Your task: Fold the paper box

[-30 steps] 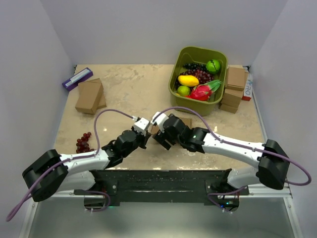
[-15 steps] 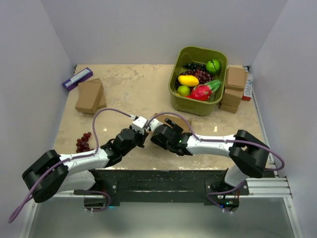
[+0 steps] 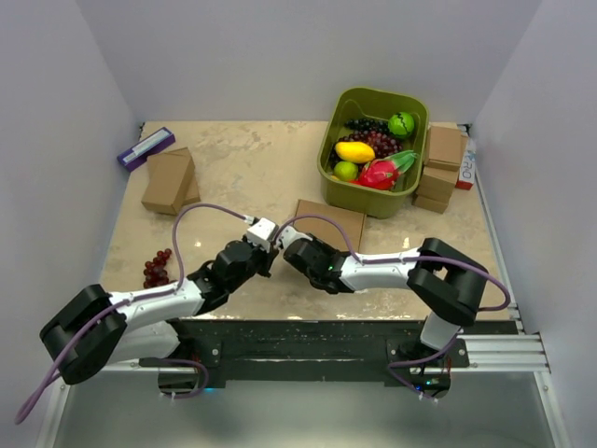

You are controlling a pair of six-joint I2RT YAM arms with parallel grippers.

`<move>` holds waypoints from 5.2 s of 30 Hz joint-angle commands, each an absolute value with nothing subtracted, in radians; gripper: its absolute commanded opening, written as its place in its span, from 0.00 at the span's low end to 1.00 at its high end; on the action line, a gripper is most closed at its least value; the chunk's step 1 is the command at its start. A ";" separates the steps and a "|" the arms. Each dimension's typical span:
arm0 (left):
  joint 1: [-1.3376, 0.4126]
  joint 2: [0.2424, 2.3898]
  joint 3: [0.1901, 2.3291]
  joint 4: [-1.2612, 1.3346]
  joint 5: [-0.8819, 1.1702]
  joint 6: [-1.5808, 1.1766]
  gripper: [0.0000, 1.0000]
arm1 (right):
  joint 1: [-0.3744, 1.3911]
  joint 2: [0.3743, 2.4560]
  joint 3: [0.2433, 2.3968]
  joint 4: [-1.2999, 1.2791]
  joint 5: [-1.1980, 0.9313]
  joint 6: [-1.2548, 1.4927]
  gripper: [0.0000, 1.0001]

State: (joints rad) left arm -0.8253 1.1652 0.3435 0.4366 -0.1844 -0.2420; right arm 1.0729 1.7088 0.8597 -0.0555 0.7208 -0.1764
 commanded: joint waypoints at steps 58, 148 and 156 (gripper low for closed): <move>-0.566 1.678 0.511 0.798 0.221 -0.482 0.52 | 0.322 1.359 0.581 -0.005 -0.153 0.612 0.64; -0.410 1.755 0.471 1.028 0.667 -1.037 0.09 | 0.973 1.167 0.724 -0.005 0.409 0.163 0.84; -0.336 1.635 0.491 0.721 0.729 -0.910 0.09 | 1.244 1.448 0.867 0.011 0.767 0.127 0.84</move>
State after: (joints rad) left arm -0.3691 1.6840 0.4786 0.8635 0.6621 -0.9878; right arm 1.1790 1.3655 0.7788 0.0051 0.5232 0.1673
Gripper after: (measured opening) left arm 0.416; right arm 0.834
